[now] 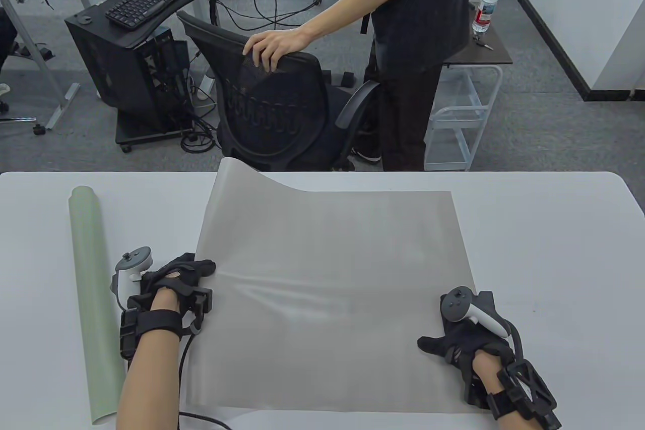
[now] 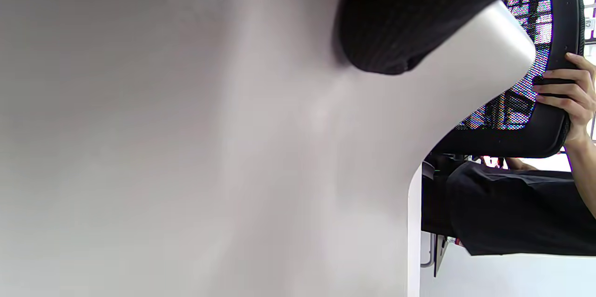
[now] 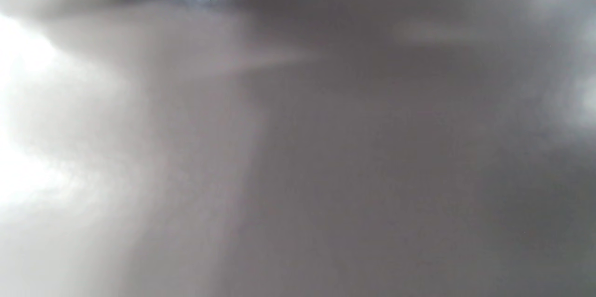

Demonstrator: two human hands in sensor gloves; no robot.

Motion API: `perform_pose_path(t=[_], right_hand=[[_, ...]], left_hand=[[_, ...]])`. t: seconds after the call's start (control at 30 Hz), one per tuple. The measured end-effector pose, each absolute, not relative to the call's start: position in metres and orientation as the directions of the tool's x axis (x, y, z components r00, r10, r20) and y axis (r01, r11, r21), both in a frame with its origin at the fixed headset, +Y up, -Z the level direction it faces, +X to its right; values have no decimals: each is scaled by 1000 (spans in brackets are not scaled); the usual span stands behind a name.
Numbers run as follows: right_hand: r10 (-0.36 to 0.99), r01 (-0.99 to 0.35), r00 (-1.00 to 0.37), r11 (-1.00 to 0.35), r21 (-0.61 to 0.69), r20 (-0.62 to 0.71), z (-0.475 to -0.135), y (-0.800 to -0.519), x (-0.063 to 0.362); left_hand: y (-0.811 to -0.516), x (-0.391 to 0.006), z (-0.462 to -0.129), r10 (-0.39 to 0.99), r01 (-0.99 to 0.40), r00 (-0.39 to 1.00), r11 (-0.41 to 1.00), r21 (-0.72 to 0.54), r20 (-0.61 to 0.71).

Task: Unroll desk mats and stack together

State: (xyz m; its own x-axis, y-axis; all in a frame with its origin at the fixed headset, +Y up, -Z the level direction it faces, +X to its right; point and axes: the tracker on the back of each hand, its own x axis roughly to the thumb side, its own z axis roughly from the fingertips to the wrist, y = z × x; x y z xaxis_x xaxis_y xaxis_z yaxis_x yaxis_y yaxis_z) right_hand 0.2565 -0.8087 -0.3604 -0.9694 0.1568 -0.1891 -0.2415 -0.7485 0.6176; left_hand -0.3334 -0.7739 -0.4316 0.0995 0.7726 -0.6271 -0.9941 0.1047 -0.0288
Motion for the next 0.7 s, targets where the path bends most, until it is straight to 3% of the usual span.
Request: perform_pose_path(t=[0.23,0.43,0.7], right_hand=[[156,-239,-970,-749,618,-187,-360,-809,256],[156,-238,-970,-751,617,-185,-361,-809,256],[157,-238,-970,-751,616,-184,-360,-809,255]], left_hand=[[-753,-318,-444,691,-899,403,421,-119,-601],[-740,-294,-451,480,-679,670,705,-206,-566],[-742,-277,-460,144,-389,823,848,-361,-549]])
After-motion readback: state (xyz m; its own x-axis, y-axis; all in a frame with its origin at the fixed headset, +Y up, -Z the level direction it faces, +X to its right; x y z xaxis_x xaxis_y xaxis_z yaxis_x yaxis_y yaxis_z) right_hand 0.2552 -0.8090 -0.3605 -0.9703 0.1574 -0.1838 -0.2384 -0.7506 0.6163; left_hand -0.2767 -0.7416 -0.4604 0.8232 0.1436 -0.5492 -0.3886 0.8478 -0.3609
